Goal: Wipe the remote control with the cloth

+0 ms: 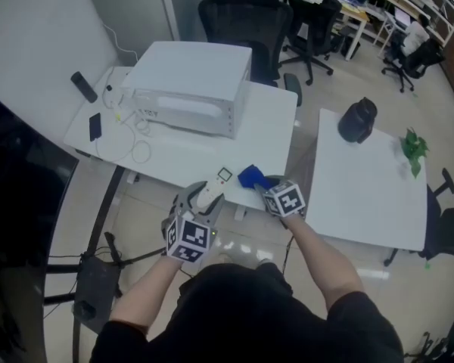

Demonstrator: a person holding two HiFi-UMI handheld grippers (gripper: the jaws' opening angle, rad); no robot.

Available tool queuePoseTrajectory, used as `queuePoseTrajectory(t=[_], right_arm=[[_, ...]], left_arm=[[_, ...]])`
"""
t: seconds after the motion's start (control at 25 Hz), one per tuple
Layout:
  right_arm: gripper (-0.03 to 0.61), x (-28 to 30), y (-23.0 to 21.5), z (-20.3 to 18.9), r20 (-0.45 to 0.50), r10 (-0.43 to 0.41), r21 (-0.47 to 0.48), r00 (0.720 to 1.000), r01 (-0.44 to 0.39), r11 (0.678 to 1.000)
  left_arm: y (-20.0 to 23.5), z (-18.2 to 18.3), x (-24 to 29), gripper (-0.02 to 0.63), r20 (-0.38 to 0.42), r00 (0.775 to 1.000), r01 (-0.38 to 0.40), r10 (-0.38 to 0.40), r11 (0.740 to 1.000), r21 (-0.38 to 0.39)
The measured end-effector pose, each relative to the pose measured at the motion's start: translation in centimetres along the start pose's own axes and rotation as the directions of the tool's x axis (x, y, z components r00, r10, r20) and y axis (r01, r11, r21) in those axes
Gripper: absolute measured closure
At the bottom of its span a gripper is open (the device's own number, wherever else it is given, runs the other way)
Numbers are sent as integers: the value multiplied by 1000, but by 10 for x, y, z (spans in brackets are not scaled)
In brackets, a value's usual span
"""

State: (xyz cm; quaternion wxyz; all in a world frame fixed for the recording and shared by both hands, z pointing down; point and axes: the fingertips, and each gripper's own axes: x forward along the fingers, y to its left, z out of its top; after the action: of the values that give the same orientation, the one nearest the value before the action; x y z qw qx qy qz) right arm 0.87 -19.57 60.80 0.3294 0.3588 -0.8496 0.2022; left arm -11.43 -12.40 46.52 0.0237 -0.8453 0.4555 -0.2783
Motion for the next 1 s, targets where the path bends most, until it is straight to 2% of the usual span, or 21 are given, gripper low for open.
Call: queuePoseTrajectory(t=[0.12,0.28,0.4,0.52,0.6,0.76,0.88,1.0], right_arm=[[446,-62,17,37,159,16,-45,987,-9,999],[448,-154,49,80,339,61,-141,939,-13,990],[449,-203,88,95,400,150,-243,904,-53,968],[449,-220,130,95,376,261,-355,889,-122,927],[449,-221,151,90,335,311,-410,889,-159,898],[451,-215,180,73,242,341,-472,908,-197,859],[451,-210,186,67,218,302,-470,928,-172,866],[454,-206,183,69,238,249,-433,939,-127,892]], left_arm=[[-3,14,-7,408,18,999,-49,48,997,54],[-20,32,-15,408,25,992,-125,122,977,173],[-37,44,-20,408,21,986,-167,167,953,252],[-53,55,-27,408,19,980,-193,198,926,325],[-66,59,-30,408,24,979,-194,201,897,397],[-83,60,-39,408,39,980,-186,194,832,522],[-91,56,-48,410,60,984,-168,165,780,602],[-94,54,-60,410,93,989,-149,117,753,641]])
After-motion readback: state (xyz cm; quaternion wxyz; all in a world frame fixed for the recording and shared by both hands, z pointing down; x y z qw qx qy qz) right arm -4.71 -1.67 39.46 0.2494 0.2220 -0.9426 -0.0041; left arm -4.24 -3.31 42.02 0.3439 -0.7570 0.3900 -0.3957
